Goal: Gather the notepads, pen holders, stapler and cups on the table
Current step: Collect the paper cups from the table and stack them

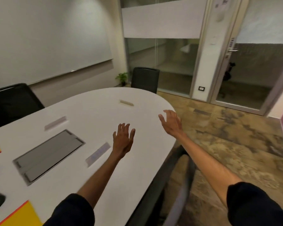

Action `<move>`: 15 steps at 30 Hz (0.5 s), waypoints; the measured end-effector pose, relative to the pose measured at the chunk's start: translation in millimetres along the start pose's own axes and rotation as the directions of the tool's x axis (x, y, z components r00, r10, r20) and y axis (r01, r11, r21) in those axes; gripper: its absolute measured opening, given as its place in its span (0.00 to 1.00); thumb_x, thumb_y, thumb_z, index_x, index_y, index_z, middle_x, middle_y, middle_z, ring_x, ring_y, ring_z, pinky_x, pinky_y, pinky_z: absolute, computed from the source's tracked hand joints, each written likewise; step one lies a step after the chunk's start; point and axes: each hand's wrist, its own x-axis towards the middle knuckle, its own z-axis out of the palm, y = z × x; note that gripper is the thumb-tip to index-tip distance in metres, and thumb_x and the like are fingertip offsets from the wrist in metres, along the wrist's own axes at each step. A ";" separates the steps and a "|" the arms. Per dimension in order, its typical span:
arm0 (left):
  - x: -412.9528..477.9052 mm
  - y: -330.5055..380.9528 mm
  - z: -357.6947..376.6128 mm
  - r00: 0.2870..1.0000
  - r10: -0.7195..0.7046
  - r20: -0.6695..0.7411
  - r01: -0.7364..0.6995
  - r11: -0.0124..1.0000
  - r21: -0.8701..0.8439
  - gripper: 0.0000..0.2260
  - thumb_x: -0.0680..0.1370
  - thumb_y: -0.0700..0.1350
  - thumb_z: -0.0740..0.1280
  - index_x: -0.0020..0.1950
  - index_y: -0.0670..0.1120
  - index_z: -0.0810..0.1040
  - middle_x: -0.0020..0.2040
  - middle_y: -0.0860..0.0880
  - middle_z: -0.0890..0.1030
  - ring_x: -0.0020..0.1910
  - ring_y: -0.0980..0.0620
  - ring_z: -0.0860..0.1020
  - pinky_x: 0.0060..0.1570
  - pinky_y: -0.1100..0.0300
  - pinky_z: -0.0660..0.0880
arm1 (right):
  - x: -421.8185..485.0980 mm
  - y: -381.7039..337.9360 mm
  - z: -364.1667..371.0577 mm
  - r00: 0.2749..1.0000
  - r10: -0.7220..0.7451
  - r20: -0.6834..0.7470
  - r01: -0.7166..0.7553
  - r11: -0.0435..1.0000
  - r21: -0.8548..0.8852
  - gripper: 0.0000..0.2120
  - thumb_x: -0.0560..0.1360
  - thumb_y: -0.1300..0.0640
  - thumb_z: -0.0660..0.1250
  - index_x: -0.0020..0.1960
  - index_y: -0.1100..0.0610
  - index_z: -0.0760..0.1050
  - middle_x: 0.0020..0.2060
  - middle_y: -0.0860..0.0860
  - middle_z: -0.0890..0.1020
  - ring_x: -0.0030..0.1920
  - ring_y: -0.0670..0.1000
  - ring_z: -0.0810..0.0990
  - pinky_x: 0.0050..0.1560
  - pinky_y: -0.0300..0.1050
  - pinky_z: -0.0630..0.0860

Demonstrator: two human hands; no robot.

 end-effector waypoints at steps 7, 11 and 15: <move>15.7 197.0 59.0 0.968 0.252 -0.013 -0.252 0.967 -0.033 0.28 0.81 0.62 0.46 0.72 0.47 0.68 0.76 0.45 0.65 0.78 0.47 0.56 0.71 0.40 0.59 | -9.3 141.3 -135.2 0.989 0.105 -0.107 -0.115 0.989 -0.098 0.24 0.79 0.41 0.53 0.68 0.54 0.68 0.67 0.53 0.71 0.67 0.55 0.68 0.66 0.58 0.64; 19.9 282.9 98.3 0.901 0.432 0.038 -0.433 0.901 0.021 0.32 0.79 0.64 0.44 0.71 0.46 0.70 0.78 0.45 0.62 0.80 0.48 0.49 0.74 0.40 0.52 | -24.4 210.0 -188.7 0.966 0.155 -0.206 -0.181 0.977 -0.111 0.24 0.79 0.40 0.55 0.68 0.53 0.69 0.66 0.51 0.72 0.68 0.54 0.68 0.65 0.57 0.64; 28.1 350.5 135.6 0.861 0.498 0.103 -0.501 0.866 0.007 0.28 0.81 0.63 0.48 0.73 0.48 0.67 0.79 0.44 0.59 0.80 0.46 0.48 0.75 0.39 0.51 | -30.0 264.6 -219.6 0.937 0.218 -0.273 -0.252 0.963 -0.096 0.24 0.79 0.41 0.55 0.69 0.54 0.67 0.67 0.51 0.70 0.68 0.53 0.67 0.65 0.56 0.64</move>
